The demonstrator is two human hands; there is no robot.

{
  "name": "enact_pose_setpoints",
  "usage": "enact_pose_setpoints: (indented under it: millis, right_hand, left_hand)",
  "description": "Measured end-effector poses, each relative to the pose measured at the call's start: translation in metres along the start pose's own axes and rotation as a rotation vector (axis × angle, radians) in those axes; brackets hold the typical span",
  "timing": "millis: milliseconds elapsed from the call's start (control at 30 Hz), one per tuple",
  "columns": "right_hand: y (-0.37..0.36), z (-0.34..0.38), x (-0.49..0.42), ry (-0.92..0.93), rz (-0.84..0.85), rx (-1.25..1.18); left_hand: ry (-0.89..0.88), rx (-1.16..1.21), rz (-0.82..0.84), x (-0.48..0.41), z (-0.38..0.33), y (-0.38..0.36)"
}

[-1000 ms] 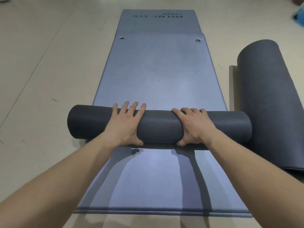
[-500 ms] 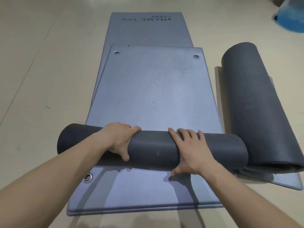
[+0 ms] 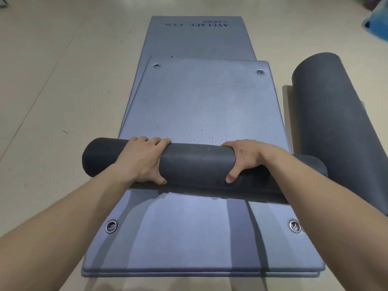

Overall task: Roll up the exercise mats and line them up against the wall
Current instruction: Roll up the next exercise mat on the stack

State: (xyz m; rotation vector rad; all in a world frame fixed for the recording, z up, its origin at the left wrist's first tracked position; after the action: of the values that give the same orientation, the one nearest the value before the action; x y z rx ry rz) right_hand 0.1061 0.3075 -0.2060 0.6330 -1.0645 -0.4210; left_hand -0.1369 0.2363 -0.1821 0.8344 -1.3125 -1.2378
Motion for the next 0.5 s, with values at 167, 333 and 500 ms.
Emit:
enact_pose_setpoints:
  millis: [167,333,500]
  right_hand:
    - [-0.016,0.006,0.033,-0.017,-0.074,0.124]
    - [-0.065,0.021,0.079,-0.032,-0.404,0.499]
    - [-0.026,0.014,0.036,0.011,-0.231,0.392]
  left_hand:
    - [-0.02,-0.012,0.086,0.022,-0.009,0.003]
    - [-0.02,0.075,0.393,0.022,-0.017,0.001]
    - [-0.003,0.285,0.155,0.026,-0.012,0.0]
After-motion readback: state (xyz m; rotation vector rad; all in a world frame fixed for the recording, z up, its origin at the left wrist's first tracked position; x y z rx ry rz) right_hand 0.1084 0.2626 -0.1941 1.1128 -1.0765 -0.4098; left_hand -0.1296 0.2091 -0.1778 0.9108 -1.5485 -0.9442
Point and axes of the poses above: each hand's wrist, its own x-axis away from the middle knuckle, its own y-axis out of the back of the hand, z = x × y, the point moved 8 cm from there along -x, towards the middle knuckle
